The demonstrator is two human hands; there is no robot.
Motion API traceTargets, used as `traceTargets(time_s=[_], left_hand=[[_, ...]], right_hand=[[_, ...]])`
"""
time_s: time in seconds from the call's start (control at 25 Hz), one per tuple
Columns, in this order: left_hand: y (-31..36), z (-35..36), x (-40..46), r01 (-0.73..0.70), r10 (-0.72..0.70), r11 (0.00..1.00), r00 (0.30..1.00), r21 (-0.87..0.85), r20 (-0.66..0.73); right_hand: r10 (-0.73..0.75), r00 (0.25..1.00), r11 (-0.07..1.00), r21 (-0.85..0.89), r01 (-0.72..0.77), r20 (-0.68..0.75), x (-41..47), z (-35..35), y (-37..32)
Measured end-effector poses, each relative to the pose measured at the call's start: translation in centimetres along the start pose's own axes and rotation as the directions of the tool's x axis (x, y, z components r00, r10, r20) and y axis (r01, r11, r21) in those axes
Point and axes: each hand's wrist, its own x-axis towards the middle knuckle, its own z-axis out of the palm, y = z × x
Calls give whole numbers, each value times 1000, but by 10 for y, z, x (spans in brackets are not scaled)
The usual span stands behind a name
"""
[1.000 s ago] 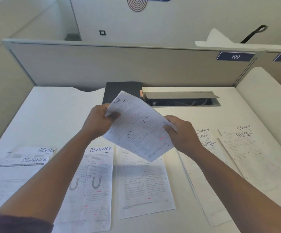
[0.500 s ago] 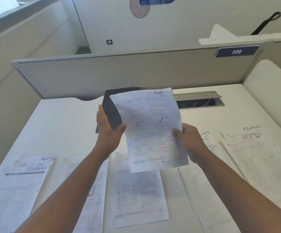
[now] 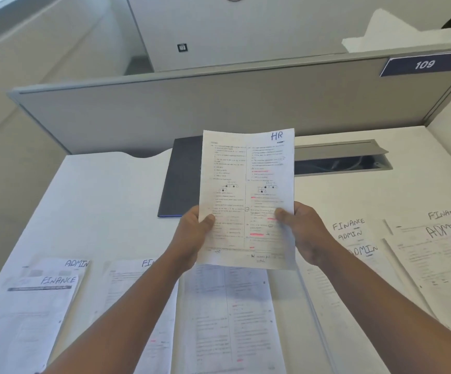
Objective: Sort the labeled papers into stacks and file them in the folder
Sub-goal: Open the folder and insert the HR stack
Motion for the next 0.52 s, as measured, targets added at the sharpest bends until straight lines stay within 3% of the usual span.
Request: traceTargets(time_s=[0.16,0.28,0.36,0.44,0.52], left_hand=[[-13,-3,40,-2,10,990,998,139,-56],[-25,-11,69,-45,75,953,993,301,-90],[-38,-18,87,-117,221,816,968,565,-119],[-51,-22,101,-165,344,564,938,809,-49],[-60,-21,114,-139,347,352,938,926,9]], right_hand=[[19,1000,995,-94,-20,-8,43,6,11],[-3,991,997,-80,-8,-137,84,-12,7],[-16,972,1000,-26,10,-234,110,-29,2],[-2,957,999,44,15,-292,132,-41,3],[11,949,995,97,21,-315,151,-46,8]])
